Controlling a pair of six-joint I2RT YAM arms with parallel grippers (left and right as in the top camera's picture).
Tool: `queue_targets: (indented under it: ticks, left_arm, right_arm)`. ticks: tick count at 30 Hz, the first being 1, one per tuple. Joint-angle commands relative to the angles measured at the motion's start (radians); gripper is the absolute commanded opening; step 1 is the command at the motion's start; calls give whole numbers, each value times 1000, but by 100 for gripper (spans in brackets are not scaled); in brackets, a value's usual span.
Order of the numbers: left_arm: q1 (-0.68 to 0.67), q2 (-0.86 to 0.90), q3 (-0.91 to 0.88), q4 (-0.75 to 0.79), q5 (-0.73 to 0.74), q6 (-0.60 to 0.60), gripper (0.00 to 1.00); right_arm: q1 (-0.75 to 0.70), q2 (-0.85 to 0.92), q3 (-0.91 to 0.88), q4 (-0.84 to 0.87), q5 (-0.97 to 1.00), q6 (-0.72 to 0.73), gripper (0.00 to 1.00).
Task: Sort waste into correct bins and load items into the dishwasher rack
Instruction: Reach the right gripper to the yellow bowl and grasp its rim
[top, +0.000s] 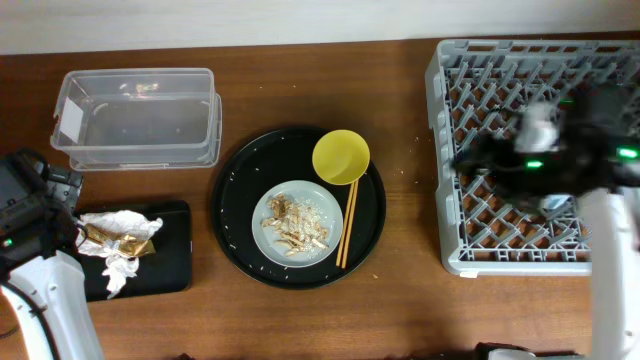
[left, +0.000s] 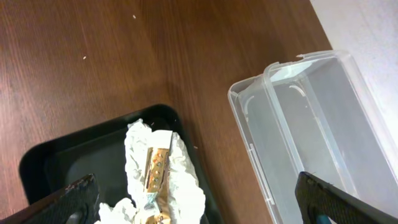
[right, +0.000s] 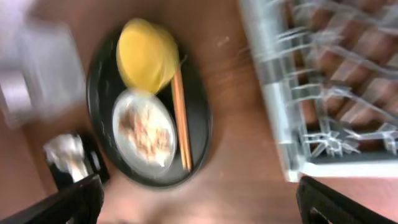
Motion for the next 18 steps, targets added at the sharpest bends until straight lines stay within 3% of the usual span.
queue_targets:
  ticks: [1, 4, 8, 9, 10, 12, 16, 18]
  left_arm:
    - [3, -6, 3, 1, -4, 12, 99]
    - [3, -6, 3, 1, -4, 12, 99]
    - [3, -6, 3, 1, -4, 12, 99]
    - [3, -6, 3, 1, -4, 12, 99]
    - [3, -6, 3, 1, -4, 12, 99]
    - [3, -6, 3, 1, -4, 12, 99]
    - [3, -6, 3, 1, -4, 12, 99]
    - [3, -6, 3, 1, -4, 12, 99]
  right_arm:
    - [273, 50, -9, 46, 152, -105, 98]
    - [454, 109, -9, 163, 158, -105, 98]
    - [521, 152, -9, 346, 158, -14, 98]
    - [552, 194, -9, 417, 159, -16, 98]
    - [579, 244, -9, 482, 163, -19, 91]
    - [648, 421, -9, 680, 174, -69, 90]
    - [694, 545, 11, 776, 498, -113, 86]
    - [694, 550, 12, 795, 518, -113, 62]
